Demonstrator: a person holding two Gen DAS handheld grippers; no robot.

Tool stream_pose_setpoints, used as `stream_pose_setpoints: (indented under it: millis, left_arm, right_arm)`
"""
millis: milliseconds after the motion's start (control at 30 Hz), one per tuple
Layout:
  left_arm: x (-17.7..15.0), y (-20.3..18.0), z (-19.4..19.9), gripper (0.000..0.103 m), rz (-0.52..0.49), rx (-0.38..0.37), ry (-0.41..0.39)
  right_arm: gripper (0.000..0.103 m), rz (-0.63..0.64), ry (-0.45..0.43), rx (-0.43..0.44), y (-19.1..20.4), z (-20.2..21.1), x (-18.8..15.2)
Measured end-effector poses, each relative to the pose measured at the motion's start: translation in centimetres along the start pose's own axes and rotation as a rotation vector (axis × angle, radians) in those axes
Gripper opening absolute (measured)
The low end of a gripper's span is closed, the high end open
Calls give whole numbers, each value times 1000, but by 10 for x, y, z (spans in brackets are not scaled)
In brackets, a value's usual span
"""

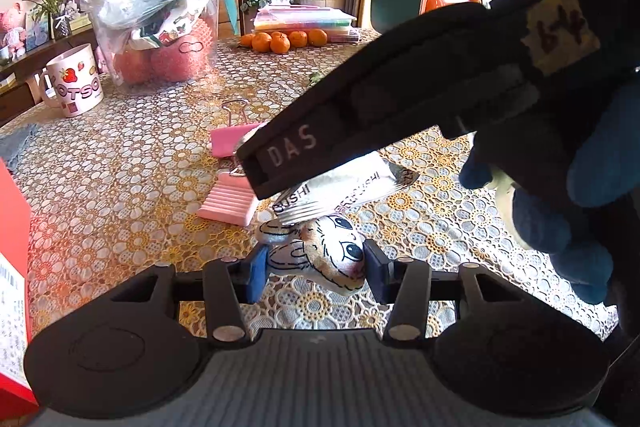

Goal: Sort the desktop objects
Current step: 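Close the left gripper on the white cartoon-face plush while the right gripper grasps the silver ZHOUSHI packet, then carry the plush with the left gripper while the right gripper carries the packet over the box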

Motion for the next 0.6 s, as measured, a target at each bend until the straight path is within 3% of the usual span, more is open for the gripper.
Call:
stream_pose_setpoints:
  millis: [600]
  left_arm:
    - [-15,20,89,48,71,46,-51]
  right_arm:
    - [54,41,-39,78,44,70,-11]
Point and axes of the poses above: each gripper's, at about its wrist camera, not at the fingertips, and z roughly against the way its jaws point, y to its left, x to its top, the point moved 7 cm from there along -z, roughly the way its jaws point, and after that the axes turned 12 degrees about -z, right-handed, at the moved point
